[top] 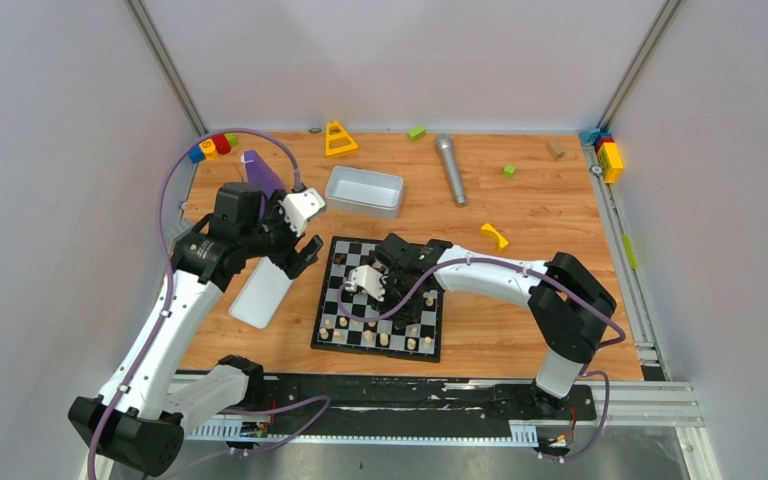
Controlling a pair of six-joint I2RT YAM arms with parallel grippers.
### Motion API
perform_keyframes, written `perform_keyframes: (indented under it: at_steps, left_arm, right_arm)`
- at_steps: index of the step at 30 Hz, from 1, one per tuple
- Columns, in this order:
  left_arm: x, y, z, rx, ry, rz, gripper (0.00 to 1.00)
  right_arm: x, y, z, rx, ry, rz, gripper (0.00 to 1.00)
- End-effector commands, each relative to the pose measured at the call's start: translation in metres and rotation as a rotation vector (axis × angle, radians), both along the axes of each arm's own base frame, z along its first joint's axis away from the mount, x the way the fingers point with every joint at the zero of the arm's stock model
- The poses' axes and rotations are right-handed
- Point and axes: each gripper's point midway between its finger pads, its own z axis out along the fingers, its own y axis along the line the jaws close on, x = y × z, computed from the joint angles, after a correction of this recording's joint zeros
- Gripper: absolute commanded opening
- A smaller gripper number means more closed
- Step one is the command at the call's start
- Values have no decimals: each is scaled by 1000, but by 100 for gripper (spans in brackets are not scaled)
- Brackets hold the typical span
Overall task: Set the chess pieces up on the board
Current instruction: Pick up the chess piece from the chessboard, then place the chess piece on the chessboard, then pick up the chess piece from the chessboard.
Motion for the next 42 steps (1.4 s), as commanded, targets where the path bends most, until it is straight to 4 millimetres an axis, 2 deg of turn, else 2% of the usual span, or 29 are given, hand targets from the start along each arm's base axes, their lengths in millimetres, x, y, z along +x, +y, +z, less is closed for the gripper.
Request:
perform_keyframes:
  at_steps: [1, 14, 18, 23, 27, 33, 36, 42]
  left_arm:
    - [3, 0, 10, -12, -44, -2, 92]
    - [2, 0, 9, -12, -44, -2, 92]
    - [2, 1, 9, -12, -46, 0, 92]
    - [1, 1, 8, -12, -43, -2, 92]
    - [2, 0, 7, -13, -42, -3, 92]
    - [2, 0, 9, -15, -47, -4, 92]
    - [4, -1, 10, -17, -49, -5, 92]
    - [5, -2, 11, -20, -46, -7, 92]
  right_arm:
    - [-4, -2, 8, 26, -5, 8, 6]
    - [-8, -2, 3, 8, -7, 18, 11]
    - [-8, -2, 3, 5, -13, 16, 21]
    - [-3, 0, 16, 34, -45, 4, 39]
    - [8, 3, 36, 84, -74, -37, 49]
    - [37, -6, 62, 154, -94, -140, 52]
    - [51, -15, 62, 145, -105, -190, 52]
    - [68, -27, 48, 92, -108, -257, 52]
